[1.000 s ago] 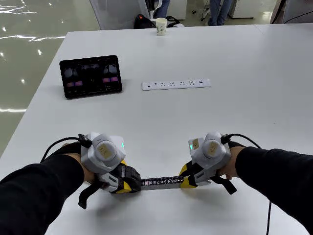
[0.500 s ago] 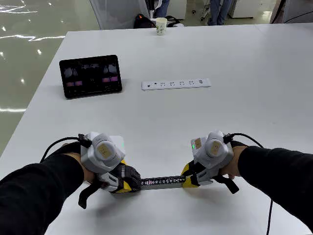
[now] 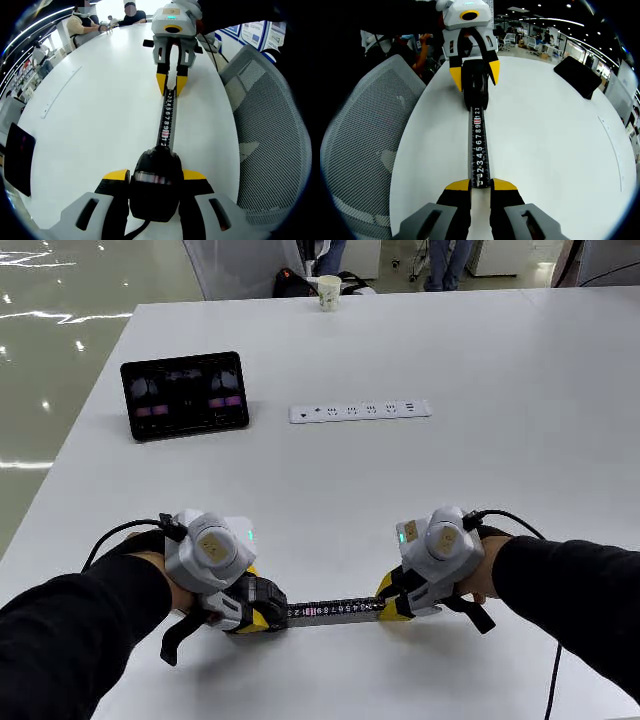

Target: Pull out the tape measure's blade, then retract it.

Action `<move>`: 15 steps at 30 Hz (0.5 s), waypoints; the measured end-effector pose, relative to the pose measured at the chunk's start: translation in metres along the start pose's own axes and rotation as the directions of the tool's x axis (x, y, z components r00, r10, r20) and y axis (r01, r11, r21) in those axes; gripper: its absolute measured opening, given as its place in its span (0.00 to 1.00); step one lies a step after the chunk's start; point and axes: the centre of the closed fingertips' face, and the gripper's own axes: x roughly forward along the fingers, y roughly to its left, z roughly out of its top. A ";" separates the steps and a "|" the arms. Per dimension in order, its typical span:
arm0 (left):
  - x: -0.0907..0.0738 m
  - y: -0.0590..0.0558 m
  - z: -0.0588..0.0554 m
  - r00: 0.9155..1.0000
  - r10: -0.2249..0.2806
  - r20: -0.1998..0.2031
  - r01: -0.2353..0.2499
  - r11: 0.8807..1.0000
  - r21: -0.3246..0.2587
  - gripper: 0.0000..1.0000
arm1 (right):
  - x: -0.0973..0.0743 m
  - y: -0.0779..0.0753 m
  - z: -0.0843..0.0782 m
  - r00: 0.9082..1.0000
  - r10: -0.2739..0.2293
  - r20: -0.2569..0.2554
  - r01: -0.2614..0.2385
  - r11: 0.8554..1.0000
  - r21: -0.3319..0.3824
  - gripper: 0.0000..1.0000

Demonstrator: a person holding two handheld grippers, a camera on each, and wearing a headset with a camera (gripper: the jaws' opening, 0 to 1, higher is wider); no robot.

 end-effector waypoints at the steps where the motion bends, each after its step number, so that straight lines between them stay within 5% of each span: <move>1: 0.000 0.000 0.000 1.000 0.000 0.000 0.000 1.000 0.000 0.32 | 0.000 0.000 0.000 1.000 0.000 -0.001 0.000 1.000 0.003 0.10; 15: -0.001 0.001 0.000 1.000 0.002 0.002 -0.002 1.000 -0.002 0.32 | -0.004 -0.001 -0.003 1.000 0.000 -0.006 0.000 1.000 -0.003 0.10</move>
